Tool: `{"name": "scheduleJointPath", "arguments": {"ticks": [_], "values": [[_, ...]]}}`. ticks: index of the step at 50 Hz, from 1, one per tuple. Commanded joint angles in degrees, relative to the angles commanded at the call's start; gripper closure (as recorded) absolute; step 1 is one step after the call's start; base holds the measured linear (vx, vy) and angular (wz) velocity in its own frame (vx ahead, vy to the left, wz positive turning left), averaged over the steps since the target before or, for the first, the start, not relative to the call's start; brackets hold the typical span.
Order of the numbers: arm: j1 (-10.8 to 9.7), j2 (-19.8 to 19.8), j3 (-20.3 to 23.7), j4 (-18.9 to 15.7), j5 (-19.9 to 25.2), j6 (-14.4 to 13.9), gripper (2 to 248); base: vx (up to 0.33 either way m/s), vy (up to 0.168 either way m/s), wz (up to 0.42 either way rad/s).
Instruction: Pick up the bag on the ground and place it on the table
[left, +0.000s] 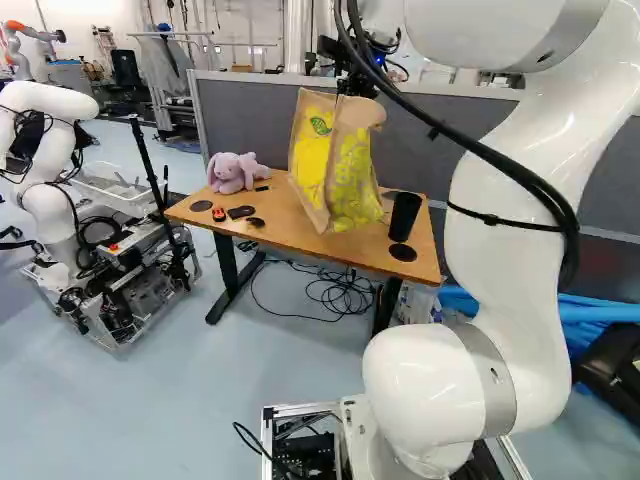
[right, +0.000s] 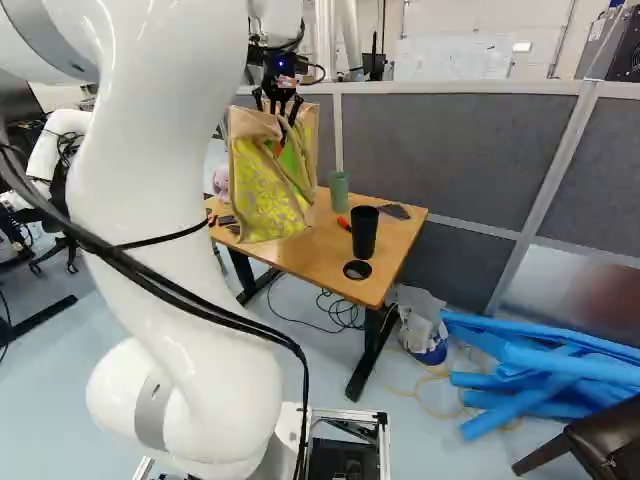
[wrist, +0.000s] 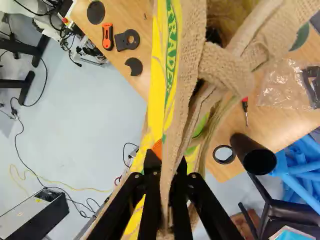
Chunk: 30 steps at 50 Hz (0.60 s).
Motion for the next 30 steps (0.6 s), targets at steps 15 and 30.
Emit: {"name": "scheduleJointPath", "arguments": {"ticks": [15, 30], "values": [[0.0, -1.8, 0.8, -1.2, 0.2, 0.0, 222, 0.000, 0.000, 0.000], [0.0, -2.8, 1.1, -2.7, 1.1, 0.0, 222, 0.000, 0.000, 0.000]]}}
